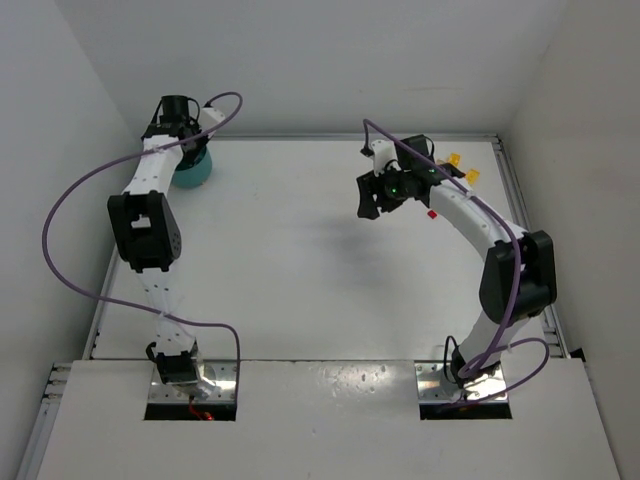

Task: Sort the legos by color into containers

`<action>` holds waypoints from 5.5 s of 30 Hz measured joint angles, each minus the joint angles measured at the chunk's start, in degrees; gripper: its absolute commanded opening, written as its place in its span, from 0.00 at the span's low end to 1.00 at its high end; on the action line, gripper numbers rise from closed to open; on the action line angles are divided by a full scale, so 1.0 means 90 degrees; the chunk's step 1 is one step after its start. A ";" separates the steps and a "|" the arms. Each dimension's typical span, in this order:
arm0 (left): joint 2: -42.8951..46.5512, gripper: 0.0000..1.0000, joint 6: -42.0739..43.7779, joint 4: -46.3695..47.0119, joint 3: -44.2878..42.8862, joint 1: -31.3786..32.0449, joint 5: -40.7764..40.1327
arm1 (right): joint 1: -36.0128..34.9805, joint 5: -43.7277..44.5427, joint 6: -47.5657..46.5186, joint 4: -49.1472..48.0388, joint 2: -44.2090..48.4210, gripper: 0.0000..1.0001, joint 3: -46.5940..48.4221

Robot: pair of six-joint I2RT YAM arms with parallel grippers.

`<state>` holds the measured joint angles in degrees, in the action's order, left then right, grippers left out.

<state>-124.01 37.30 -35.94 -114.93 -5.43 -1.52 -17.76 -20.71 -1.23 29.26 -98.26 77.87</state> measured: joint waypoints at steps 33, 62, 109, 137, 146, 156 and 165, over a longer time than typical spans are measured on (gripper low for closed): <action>0.2176 0.99 -0.1450 -0.0085 0.0833 0.0369 0.1132 | 0.0663 0.1593 0.0284 -0.0182 -0.0738 0.46 0.1015; 0.4364 0.99 -0.3730 0.0389 0.2970 0.1899 0.1984 | 0.2574 0.2460 -0.0007 0.1044 -0.4687 0.59 0.5217; 0.4078 0.99 -0.3723 0.0435 0.2968 0.1967 0.1877 | 0.2727 0.1899 -0.0289 0.0600 -0.5401 0.49 0.5467; 0.4799 0.99 -0.5401 0.1666 0.5617 0.1603 0.4779 | 0.1846 -0.1843 -0.0362 -0.0245 -0.0437 0.06 0.0187; 0.4082 0.99 -0.7257 0.2931 0.5833 0.1603 0.6370 | -0.0087 -0.2878 -0.0420 -0.0124 0.0243 0.06 0.0090; 0.3798 0.84 -0.8201 0.3623 0.5838 0.1620 0.6931 | -0.1355 -0.2387 -0.0925 0.0345 0.0243 0.06 0.0053; 0.3560 0.65 -0.8420 0.3774 0.5926 0.2132 0.7116 | -0.1812 -0.1702 -0.1149 0.0444 0.0240 0.06 0.0124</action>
<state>-91.96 -38.48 -1.98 -61.60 13.76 62.52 -34.06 -36.03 -11.57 33.26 -96.09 78.98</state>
